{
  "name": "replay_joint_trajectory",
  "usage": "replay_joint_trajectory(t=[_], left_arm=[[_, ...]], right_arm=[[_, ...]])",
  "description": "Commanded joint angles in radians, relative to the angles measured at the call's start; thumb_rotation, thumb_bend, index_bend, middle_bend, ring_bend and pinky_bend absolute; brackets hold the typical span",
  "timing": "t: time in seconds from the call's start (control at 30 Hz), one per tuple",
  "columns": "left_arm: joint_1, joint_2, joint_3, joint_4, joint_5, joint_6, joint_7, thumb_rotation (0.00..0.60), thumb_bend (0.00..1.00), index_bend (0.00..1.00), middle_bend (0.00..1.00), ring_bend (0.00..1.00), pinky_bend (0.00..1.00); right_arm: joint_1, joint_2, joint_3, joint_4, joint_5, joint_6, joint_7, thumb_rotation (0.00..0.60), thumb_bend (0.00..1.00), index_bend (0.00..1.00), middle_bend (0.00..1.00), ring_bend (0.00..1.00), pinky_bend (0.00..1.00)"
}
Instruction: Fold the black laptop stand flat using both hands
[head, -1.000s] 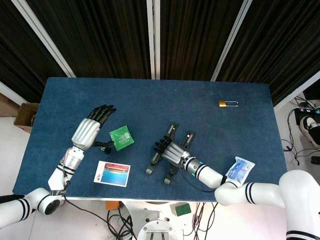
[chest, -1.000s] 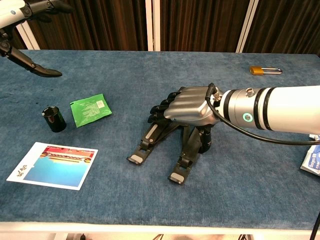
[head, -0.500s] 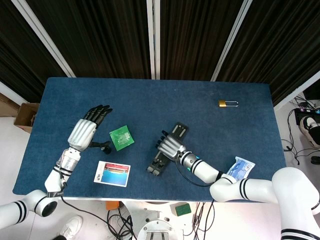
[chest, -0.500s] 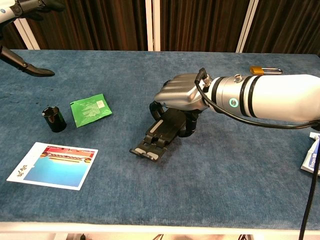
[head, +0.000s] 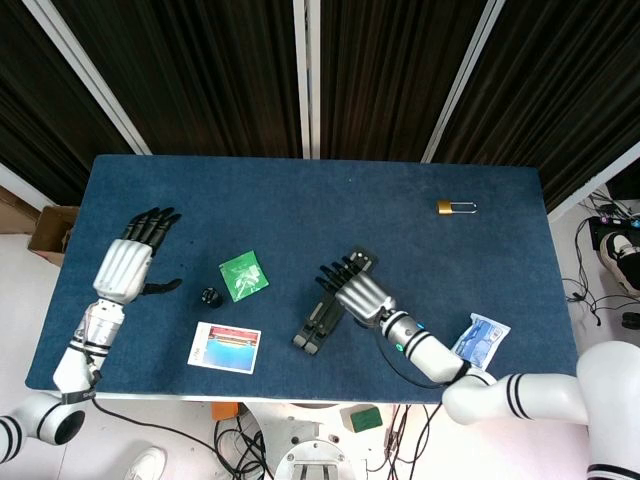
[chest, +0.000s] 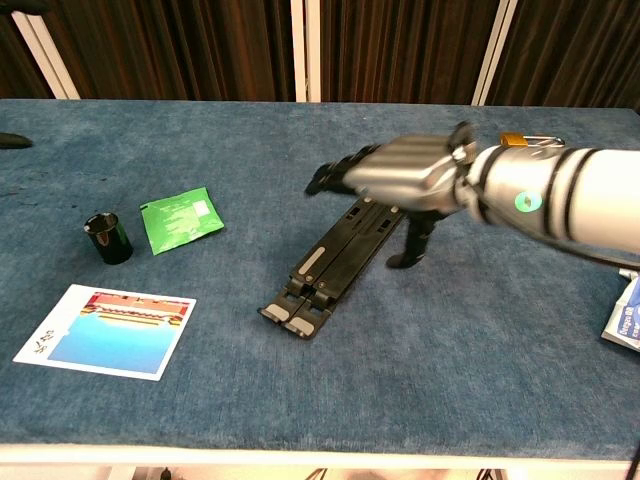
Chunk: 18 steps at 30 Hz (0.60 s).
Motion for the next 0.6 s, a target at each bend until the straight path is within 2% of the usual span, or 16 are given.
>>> replay_joint_trajectory(t=[0.03,0.2,0.37,0.6], left_arm=[[0.046,0.060,0.030,-0.010,-0.004,0.020,0.025,0.600,0.06,0.09,0.04,0.00,0.10],[0.121,0.143,0.072,-0.025,-0.015,0.050,0.052,0.600,0.06,0.09,0.05,0.00,0.10],[0.209,0.205,0.120,-0.061,-0.021,0.103,0.110,0.600,0.06,0.09,0.04,0.00,0.10],[0.343,0.231,0.173,-0.136,0.010,0.231,0.115,0.600,0.06,0.09,0.05,0.00,0.10]], right_arm=[[-0.175,0.164,-0.077,-0.149,-0.168,0.261,0.064,0.600,0.20,0.00,0.01,0.00,0.00],[-0.371,0.301,-0.156,-0.188,-0.326,0.526,0.183,0.600,0.20,0.00,0.06,0.00,0.00],[-0.543,0.385,-0.198,-0.160,-0.425,0.729,0.359,0.600,0.20,0.00,0.07,0.00,0.00],[-0.706,0.416,-0.220,-0.056,-0.469,0.856,0.535,0.600,0.20,0.00,0.07,0.00,0.00]])
